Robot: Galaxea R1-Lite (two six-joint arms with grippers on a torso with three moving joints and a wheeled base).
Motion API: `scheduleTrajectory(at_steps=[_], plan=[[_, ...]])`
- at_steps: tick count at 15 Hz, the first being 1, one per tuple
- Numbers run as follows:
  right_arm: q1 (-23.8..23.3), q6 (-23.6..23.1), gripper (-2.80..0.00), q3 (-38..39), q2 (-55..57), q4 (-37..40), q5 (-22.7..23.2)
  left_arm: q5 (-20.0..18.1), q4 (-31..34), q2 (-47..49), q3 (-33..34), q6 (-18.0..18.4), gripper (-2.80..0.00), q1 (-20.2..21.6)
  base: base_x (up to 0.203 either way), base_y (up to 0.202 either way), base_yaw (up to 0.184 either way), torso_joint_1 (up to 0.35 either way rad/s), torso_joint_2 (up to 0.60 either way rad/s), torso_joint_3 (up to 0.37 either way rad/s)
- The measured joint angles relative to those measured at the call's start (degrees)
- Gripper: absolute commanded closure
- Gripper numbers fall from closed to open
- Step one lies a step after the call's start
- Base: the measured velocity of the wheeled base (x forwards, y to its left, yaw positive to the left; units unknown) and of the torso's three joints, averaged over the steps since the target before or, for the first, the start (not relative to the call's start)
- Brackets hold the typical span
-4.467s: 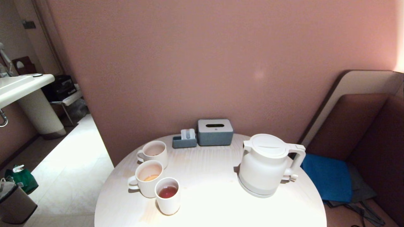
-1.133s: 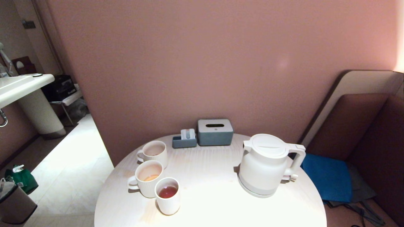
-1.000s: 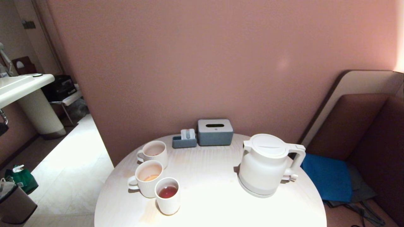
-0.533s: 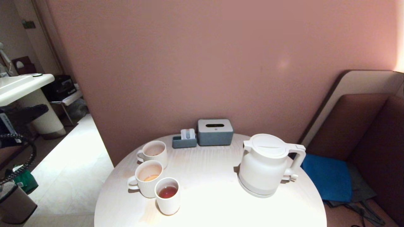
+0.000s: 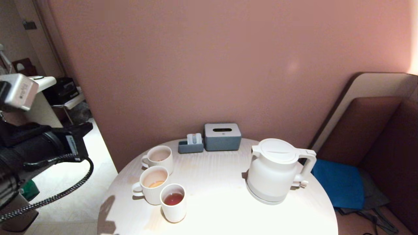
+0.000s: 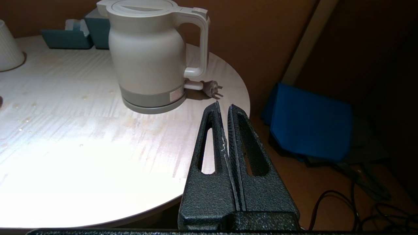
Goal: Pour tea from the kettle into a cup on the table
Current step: Pick up the cup
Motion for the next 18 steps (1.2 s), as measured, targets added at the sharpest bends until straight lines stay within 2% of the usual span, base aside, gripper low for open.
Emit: scheduleTrajectory(at_steps=[2,4,11,18], plan=[[0.00,0.00,0.00,0.00,0.00,-0.04,-0.03,4.10,-8.96,3.13,5.19,1.50,0.00,-3.24,0.000,0.000,0.000,0.000,0.00,0.000],[0.00,-0.01,0.00,0.00,0.00,-0.02,0.01,5.58,-14.42,5.02,9.24,1.51,0.00,-6.20,0.000,0.000,0.000,0.000,0.00,0.000],[0.00,0.39,0.00,0.02,0.00,-0.05,-0.17,5.88,-17.12,6.84,16.55,-0.84,0.00,-8.51,0.000,0.000,0.000,0.000,0.00,0.000],[0.00,0.84,0.00,0.33,0.00,-1.01,-0.68,5.91,-33.46,14.58,22.92,-0.83,0.00,-9.54,0.000,0.000,0.000,0.000,0.00,0.000]])
